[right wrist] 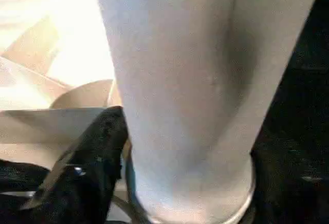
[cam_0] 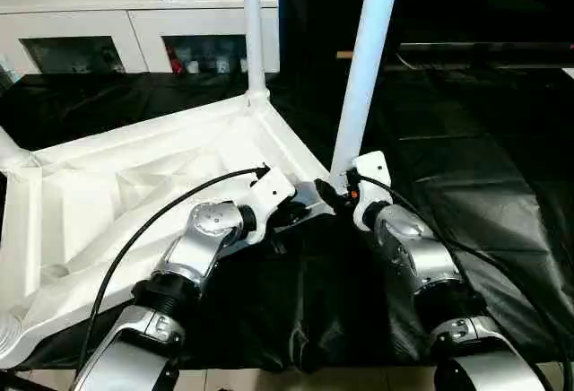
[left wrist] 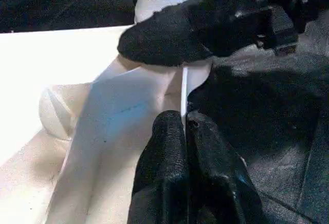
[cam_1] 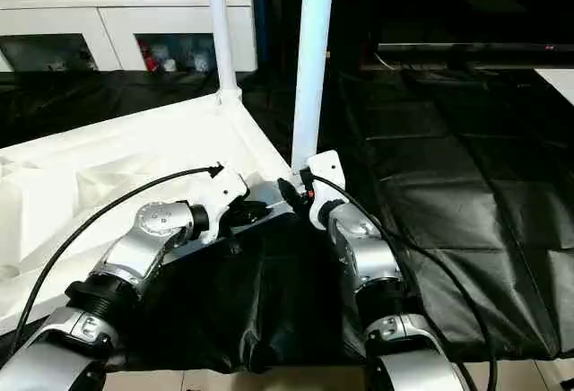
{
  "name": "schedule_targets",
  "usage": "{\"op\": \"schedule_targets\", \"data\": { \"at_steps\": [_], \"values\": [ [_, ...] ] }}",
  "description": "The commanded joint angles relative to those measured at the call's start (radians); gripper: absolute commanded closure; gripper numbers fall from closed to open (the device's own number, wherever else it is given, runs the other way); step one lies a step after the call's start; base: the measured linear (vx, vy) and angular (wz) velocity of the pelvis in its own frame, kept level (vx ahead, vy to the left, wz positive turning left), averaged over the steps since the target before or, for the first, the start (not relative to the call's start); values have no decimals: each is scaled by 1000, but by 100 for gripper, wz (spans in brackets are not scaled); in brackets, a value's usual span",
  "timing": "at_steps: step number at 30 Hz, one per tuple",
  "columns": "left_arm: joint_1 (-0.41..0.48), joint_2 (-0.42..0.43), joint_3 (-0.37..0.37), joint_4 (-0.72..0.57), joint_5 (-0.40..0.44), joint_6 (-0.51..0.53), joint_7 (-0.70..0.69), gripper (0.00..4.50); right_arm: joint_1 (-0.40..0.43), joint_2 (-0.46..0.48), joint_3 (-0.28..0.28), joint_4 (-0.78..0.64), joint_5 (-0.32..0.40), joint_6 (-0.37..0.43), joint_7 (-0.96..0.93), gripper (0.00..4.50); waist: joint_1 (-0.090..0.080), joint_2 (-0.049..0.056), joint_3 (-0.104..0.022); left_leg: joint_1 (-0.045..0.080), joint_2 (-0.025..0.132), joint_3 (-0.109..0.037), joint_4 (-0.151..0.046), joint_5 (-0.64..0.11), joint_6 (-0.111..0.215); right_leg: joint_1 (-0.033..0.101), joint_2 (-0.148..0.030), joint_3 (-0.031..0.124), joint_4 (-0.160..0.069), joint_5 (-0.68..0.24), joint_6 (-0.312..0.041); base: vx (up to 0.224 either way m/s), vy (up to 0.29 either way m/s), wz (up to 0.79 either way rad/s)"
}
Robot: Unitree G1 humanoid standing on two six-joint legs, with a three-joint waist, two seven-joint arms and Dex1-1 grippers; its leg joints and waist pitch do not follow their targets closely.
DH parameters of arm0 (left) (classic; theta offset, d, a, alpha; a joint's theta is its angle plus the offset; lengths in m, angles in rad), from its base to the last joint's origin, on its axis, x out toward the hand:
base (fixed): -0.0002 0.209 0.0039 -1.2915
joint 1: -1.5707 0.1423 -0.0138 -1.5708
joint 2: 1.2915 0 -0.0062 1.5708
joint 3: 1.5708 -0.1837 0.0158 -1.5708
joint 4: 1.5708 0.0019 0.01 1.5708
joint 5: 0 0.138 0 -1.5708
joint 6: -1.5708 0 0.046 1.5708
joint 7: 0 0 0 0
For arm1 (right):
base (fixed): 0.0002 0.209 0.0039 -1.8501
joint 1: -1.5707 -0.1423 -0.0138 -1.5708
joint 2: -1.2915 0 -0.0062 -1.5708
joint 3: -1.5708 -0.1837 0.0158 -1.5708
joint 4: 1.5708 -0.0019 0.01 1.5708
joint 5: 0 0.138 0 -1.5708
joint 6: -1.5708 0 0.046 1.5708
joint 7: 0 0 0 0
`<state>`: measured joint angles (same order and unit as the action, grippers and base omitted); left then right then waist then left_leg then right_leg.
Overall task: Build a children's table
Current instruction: Rotate leg to tighten
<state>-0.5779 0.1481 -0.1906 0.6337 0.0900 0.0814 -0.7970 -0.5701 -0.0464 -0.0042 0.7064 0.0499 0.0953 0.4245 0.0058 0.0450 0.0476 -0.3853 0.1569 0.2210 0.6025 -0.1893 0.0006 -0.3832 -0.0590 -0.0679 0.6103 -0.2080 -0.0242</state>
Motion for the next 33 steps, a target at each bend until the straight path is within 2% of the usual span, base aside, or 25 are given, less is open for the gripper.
{"op": "schedule_targets", "data": {
  "at_steps": [1, 3, 4, 5, 7, 10, 11, 14, 18, 19, 21, 23, 26, 29, 33],
  "values": [
    [0, -44, -8, -69, -82, -34, -36, 450, 19, 47, 92, -30, 16, -14, 144, 86, 2, -10, -61, 21, 91, -56, -69, -173, 65, 36, -110, 63, -78, -155, -234, 0, 0, 0],
    [15, -23, -15, -87, -90, -32, -78, 450, 35, 8, 107, -62, 22, -13, 214, 86, 3, -11, -63, 19, 91, -55, -67, -152, 78, 40, -109, 63, -73, -106, -240, 0, 0, 0],
    [23, -11, -16, -97, -94, -30, -102, 450, 46, -16, 117, -79, 25, -15, 256, 86, 3, -11, -65, 17, 90, -53, -63, -130, 95, 40, -108, 62, -67, -66, -247, 0, 0, 0],
    [32, 2, -19, -108, -100, -29, -131, 450, 58, -42, 129, -97, 27, -21, 297, 86, 6, -12, -64, 16, 90, -52, -61, -121, 113, 41, -109, 61, -68, -53, -251, 0, 0, 0],
    [37, 12, -22, -116, -104, -27, -151, 450, 66, -61, 136, -109, 27, -26, 319, 86, 7, -13, -63, 16, 90, -52, -62, -128, 114, 41, -109, 60, -70, -68, -251, 0, 0, 0],
    [54, 45, -28, -141, -120, -18, -220, 450, 97, -121, 158, -160, 45, -6, 431, 86, 10, -12, -57, 19, 92, -52, -65, -174, 97, 38, -106, 59, -78, -158, -239, 0, 0, 0],
    [64, 69, -30, -157, -128, -12, -265, 450, 123, -171, 181, -197, 46, 6, 521, 86, 11, -12, -56, 20, 93, -52, -67, -187, 90, 36, -105, 59, -81, -183, -232, 0, 0, 0],
    [76, 97, -34, -176, -137, -3, -312, 450, 151, -223, 206, -243, 46, 25, 615, 86, 25, -11, -56, 24, 98, -51, -70, -193, 79, 33, -104, 62, -79, -193, -222, 0, 0, 0],
    [88, 123, -38, -202, -156, 15, -363, 450, 168, -263, 228, -275, 47, 30, 680, 86, 30, -12, -57, 24, 96, -51, -69, -187, 71, 32, -106, 62, -78, -185, -230, 0, 0, 0],
    [92, 131, -40, -212, -163, 23, -381, 450, 172, -275, 236, -281, 41, 16, 690, 110, 30, -13, -58, 23, 95, -51, -69, -181, 71, 33, -106, 62, -76, -177, -230, 0, 0, 0],
    [99, 144, -44, -228, -173, 41, -407, 450, 177, -289, 246, -292, 41, 12, 703, 118, 30, -13, -58, 21, 95, -52, -68, -166, 77, 34, -107, 62, -74, -157, -235, 0, 0, 0],
    [107, 156, -48, -244, -184, 54, -431, 450, 183, -296, 249, -310, 53, 41, 728, 136, 32, -13, -59, 22, 94, -50, -66, -155, 85, 34, -106, 62, -74, -146, -237, 0, 0, 0],
    [112, 159, -49, -255, -186, 62, -442, 450, 189, -295, 250, -326, 58, 57, 744, 160, 32, -15, -58, 21, 96, -52, -67, -161, 86, 35, -106, 61, -74, -156, -236, 0, 0, 0],
    [115, 157, -47, -259, -187, 63, -430, 450, 193, -289, 254, -331, 58, 60, 742, 179, 30, -15, -56, 22, 94, -52, -68, -179, 74, 32, -106, 61, -78, -190, -231, 0, 0, 0],
    [109, 139, -42, -248, -168, 53, -373, 450, 196, -263, 249, -317, 53, 59, 693, 181, 29, -16, -56, 23, 93, -53, -69, -184, 65, 32, -106, 63, -80, -201, -226, 0, 0, 0]
  ]
}}
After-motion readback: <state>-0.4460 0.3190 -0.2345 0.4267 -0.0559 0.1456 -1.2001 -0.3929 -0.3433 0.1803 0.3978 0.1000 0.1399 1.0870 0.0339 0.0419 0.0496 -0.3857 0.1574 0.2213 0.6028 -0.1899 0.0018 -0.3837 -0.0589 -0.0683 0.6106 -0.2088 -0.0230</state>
